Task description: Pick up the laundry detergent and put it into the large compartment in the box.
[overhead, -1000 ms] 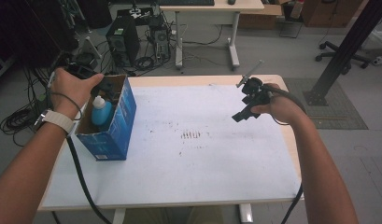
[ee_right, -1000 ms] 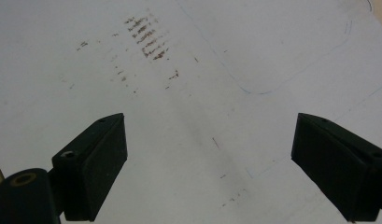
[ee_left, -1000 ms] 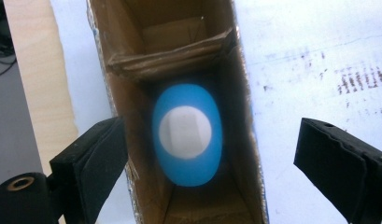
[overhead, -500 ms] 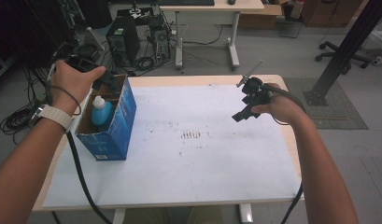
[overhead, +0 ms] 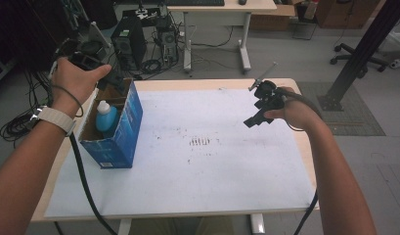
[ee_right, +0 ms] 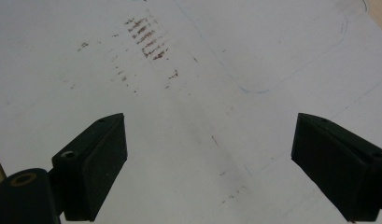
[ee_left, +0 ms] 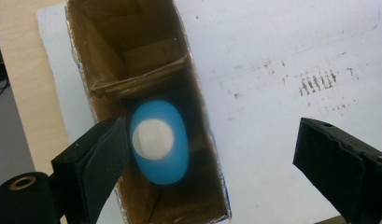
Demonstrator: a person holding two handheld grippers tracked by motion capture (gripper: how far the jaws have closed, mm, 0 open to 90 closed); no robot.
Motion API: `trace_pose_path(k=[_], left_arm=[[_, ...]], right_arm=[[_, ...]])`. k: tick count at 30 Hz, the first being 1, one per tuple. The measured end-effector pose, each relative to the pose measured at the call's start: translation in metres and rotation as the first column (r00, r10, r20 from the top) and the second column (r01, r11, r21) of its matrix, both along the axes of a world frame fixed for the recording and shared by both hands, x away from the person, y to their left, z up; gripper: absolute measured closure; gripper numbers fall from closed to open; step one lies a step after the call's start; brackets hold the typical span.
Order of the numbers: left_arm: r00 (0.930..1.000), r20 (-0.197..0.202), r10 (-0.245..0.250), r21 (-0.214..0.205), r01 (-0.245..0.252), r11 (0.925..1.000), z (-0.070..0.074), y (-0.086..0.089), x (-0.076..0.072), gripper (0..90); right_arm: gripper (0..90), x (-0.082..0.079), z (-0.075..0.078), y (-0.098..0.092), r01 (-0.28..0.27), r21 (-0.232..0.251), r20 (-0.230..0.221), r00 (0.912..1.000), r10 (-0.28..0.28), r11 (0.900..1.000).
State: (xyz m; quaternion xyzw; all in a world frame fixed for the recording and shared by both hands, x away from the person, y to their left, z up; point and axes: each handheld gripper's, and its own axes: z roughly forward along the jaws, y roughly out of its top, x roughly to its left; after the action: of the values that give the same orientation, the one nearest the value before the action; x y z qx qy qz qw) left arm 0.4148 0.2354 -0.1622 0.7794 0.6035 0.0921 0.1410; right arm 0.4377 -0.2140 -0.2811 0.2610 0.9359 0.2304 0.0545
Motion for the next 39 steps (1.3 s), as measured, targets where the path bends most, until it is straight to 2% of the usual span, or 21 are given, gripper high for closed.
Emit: trace_pose_path(k=[10, 17, 23, 31, 39], left_arm=[[0.9985, 0.022, -0.050, 0.013, 0.050, 0.9987, 0.015, -0.014, -0.003, 10.4], [0.9953, 0.019, -0.095, 0.004, 0.095, 0.9954, 0.018, -0.026, -0.003, 10.4], [0.9910, 0.013, -0.133, 0.002, 0.133, 0.9911, 0.017, -0.037, -0.002, 10.4], [0.9799, 0.004, -0.199, -0.010, 0.199, 0.9799, 0.014, -0.052, -0.002, 10.4], [0.9728, -0.001, -0.232, -0.001, 0.232, 0.9728, 0.010, -0.062, -0.003, 10.4]], right_arm=[[10.8, 0.000, 0.000, 0.001, -0.003, 0.002, 0.001, 1.0000, 0.003, 1.0000], [10.8, 0.000, 0.000, 0.001, -0.001, 0.005, 0.002, 1.0000, 0.001, 1.0000], [10.8, 0.000, 0.001, 0.000, 0.002, 0.005, 0.001, 1.0000, -0.002, 1.0000], [10.8, 0.000, 0.001, 0.000, 0.001, 0.006, 0.002, 1.0000, -0.001, 1.0000], [10.8, 0.000, 0.000, 0.000, 0.002, 0.005, 0.001, 1.0000, -0.002, 1.0000]])
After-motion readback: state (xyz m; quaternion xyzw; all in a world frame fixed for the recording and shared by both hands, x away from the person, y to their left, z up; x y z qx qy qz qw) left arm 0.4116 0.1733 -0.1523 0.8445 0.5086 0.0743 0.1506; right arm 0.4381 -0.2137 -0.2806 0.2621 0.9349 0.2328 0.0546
